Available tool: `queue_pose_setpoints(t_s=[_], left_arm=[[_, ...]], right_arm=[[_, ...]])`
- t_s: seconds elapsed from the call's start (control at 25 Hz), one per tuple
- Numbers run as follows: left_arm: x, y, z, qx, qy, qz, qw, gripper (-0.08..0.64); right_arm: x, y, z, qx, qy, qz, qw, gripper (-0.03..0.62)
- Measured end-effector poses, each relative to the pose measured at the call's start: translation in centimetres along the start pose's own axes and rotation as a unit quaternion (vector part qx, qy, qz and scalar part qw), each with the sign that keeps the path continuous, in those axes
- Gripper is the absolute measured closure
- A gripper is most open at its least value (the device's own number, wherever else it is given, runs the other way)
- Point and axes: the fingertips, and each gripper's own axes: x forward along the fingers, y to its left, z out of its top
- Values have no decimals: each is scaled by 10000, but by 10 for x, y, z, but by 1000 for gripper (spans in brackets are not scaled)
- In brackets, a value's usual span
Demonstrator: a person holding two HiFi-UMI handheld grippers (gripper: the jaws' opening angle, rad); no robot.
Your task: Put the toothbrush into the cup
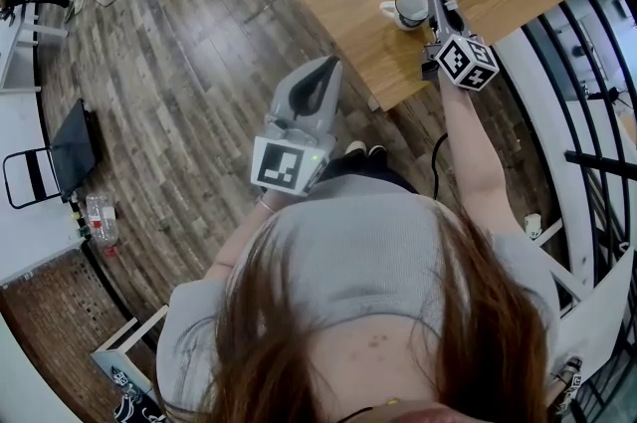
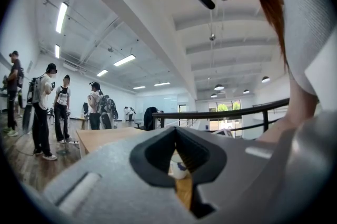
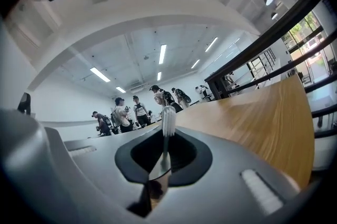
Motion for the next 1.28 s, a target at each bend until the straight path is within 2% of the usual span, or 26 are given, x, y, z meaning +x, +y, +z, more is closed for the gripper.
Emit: queue_pose_setpoints(t_s=[0.16,0.32,0.36,0.44,0.64,1.04,1.28], left_arm=[[1,-1,-1,1,-1,-23,10000,557],[2,-2,-1,-13,-4,-42,10000,557],[2,-3,0,-20,-9,-41,10000,557],[2,-4,1,-39,-1,-32,10000,557],[0,-5,1,-2,-6,-86,10000,557],[6,-17,0,-11,-37,-341,9994,557],[19,-23,2,-105,-134,-530,9984,557]], right_arm=[[0,-2,0,1,6,10,10000,588],[2,1,-3,-224,102,79,9997,585],[2,4,-5,-251,110,186,9995,544],[0,11,-9,-166,104,459,9988,346],[-6,24,-15,-174,189,658,9975,339],[-28,14,-4,-141,38,379,9992,327],[-61,43,28,-715,-164,181,9971,333]])
